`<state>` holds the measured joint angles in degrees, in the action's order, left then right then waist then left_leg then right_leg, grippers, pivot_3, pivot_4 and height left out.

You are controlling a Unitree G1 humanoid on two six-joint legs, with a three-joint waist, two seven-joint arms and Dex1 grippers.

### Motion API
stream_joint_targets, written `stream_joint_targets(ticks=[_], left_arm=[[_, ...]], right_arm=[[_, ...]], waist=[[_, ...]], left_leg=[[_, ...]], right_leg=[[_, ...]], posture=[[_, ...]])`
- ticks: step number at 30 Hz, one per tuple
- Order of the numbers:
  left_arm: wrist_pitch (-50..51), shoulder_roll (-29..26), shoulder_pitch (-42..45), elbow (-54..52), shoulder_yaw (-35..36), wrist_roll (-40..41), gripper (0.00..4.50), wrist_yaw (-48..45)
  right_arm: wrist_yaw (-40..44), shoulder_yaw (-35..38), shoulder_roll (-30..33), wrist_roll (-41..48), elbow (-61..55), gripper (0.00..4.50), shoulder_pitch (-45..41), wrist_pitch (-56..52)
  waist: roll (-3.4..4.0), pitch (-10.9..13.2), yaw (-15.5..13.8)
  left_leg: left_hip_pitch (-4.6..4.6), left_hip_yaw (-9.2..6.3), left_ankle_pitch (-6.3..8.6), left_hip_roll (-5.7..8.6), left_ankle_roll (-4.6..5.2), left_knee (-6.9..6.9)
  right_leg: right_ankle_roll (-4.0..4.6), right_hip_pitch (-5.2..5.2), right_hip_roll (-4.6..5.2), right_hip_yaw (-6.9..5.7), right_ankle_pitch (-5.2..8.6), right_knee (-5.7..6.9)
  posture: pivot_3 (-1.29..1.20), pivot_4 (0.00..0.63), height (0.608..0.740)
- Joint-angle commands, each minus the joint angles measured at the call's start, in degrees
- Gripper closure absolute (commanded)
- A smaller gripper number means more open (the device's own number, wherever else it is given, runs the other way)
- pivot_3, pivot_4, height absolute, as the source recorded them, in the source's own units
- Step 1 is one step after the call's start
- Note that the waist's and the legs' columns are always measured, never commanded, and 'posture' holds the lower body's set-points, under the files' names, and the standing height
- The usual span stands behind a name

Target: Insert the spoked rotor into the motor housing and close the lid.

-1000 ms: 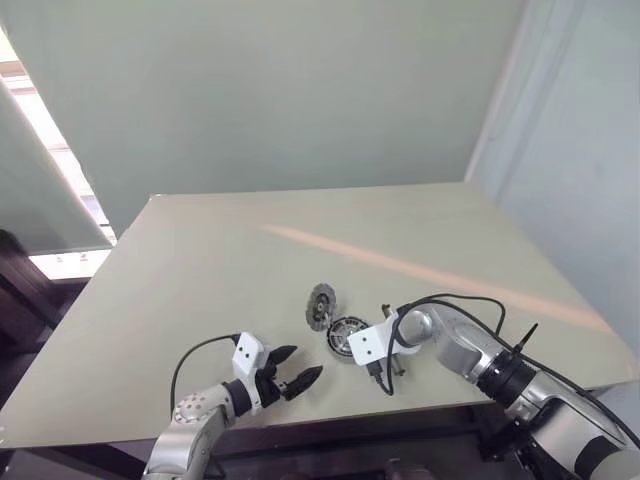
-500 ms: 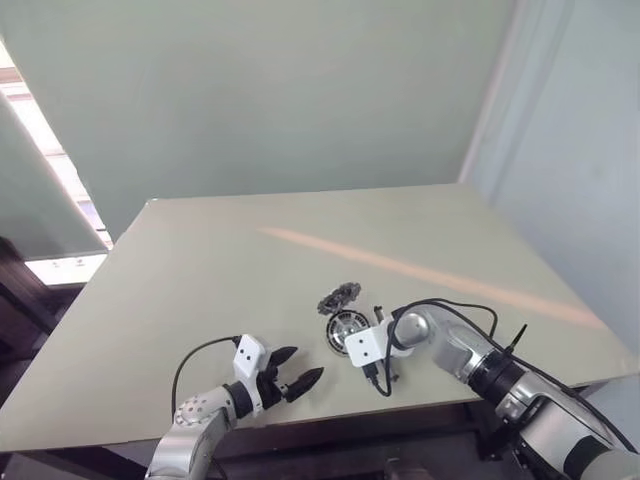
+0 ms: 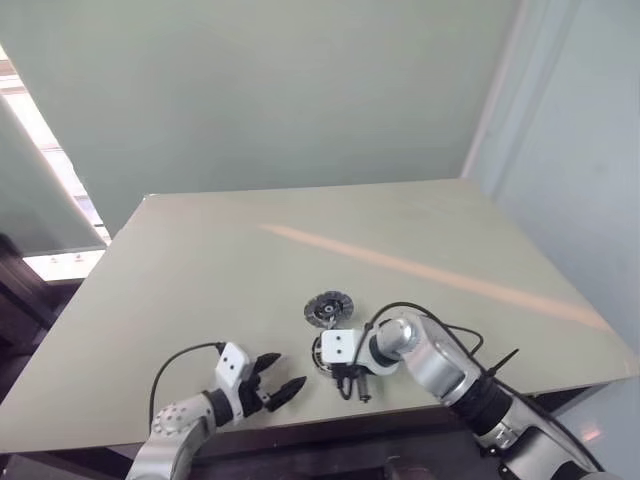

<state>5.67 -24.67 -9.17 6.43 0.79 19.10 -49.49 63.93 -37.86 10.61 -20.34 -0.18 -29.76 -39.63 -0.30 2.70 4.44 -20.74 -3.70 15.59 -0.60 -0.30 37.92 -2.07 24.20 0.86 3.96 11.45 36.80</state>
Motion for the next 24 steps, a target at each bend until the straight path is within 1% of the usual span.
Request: stream_joint_targets(ticks=[1, 5, 9, 14, 18, 24], left_arm=[[-2.7, -0.4, -0.3, -0.4, 2.5, 1.8, 0.0, -1.6], [-2.6, -0.4, -1.8, -1.2, 5.3, 4.2, 0.0, -2.3], [-3.1, -1.5, -2.9, -1.3, 4.8, 2.6, 0.0, -2.9], [-2.3, -0.5, -3.8, -3.7, 4.8, 3.0, 0.0, -1.6], [-2.0, 0.0, -4.1, -4.5, 4.3, 2.7, 0.0, -1.1], [-2.1, 0.3, -4.1, -4.6, 3.9, 2.4, 0.0, -0.9]], right_arm=[[-3.3, 2.4, -2.3, 1.2, -6.2, 4.43, -1.6, -7.8], [-8.9, 2.9, -6.2, 2.0, -5.8, 4.43, -2.3, -13.4], [-13.8, 4.2, -8.9, 3.7, -4.3, 4.43, -2.6, -16.6], [-19.2, 5.0, -12.1, 6.2, -1.5, 4.43, -2.8, -19.4], [-21.7, 4.1, -13.2, 8.1, -1.0, 4.43, -2.4, -20.5], [-24.4, 2.5, -13.1, 10.5, -0.7, 4.43, -1.8, -20.9]], waist=[[0.02, 0.0, -0.4], [0.04, 0.0, -0.4], [0.04, 0.0, -0.3], [0.05, 0.0, -0.3], [0.05, 0.0, -0.2], [0.07, 0.1, -0.1]], left_leg=[[0.0, 0.0, 0.0, 0.0, 0.0, 0.02], [0.0, -0.02, 0.01, 0.02, -0.02, 0.07], [0.0, -0.01, 0.01, 0.01, -0.02, 0.02], [-0.06, -0.03, 0.01, 0.01, -0.02, -0.04], [-0.06, -0.01, 0.01, 0.01, -0.02, -0.02], [-0.06, -0.02, 0.01, 0.01, -0.02, -0.03]], right_leg=[[0.0, 0.0, 0.01, -0.01, 0.0, 0.0], [0.01, 0.04, 0.08, -0.07, 0.01, -0.03], [0.01, 0.07, 0.07, -0.07, 0.01, -0.02], [0.01, 0.08, 0.06, -0.08, 0.01, -0.03], [0.01, 0.07, 0.07, -0.06, 0.01, -0.02], [0.01, 0.08, 0.06, -0.07, 0.01, -0.02]], posture=[[0.0, 0.0, 0.74], [0.0, 0.0, 0.74], [0.0, 0.0, 0.74], [0.0, 0.0, 0.74], [0.0, 0.0, 0.74], [0.0, 0.0, 0.74]])
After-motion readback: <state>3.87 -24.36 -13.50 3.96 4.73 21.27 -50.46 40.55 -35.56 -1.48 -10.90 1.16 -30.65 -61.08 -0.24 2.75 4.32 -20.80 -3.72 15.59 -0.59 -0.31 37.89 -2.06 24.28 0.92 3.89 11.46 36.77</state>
